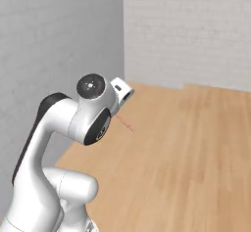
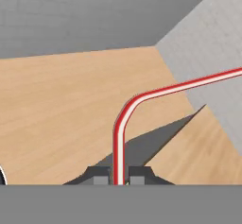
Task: Take a straw from the drawer in front and place it inside the glass cup on the dining counter.
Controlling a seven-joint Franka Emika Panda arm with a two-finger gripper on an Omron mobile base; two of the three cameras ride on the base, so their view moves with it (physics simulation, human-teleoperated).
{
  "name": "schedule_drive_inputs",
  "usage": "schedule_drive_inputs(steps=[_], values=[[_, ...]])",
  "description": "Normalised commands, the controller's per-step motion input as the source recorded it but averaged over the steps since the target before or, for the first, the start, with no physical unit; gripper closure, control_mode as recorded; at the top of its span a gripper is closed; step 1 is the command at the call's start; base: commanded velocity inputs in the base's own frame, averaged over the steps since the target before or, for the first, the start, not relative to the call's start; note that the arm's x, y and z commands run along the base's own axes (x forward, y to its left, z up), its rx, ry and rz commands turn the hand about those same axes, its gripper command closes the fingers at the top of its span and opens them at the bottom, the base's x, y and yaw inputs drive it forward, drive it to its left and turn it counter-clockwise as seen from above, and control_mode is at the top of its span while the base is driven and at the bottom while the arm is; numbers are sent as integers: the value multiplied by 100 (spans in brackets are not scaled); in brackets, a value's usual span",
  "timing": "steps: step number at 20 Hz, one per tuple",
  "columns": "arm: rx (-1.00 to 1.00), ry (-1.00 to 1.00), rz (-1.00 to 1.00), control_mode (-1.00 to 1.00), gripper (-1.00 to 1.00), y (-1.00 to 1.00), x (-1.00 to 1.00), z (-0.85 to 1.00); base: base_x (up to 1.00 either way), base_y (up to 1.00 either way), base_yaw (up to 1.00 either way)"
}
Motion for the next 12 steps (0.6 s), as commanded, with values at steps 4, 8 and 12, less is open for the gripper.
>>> schedule_drive_inputs(steps=[4,8,12], values=[[0,0,0,100,100,0,0,0,68,37,-67],[0,0,0,100,100,0,0,0,72,51,-62],[0,0,0,100,100,0,0,0,84,72,-52]])
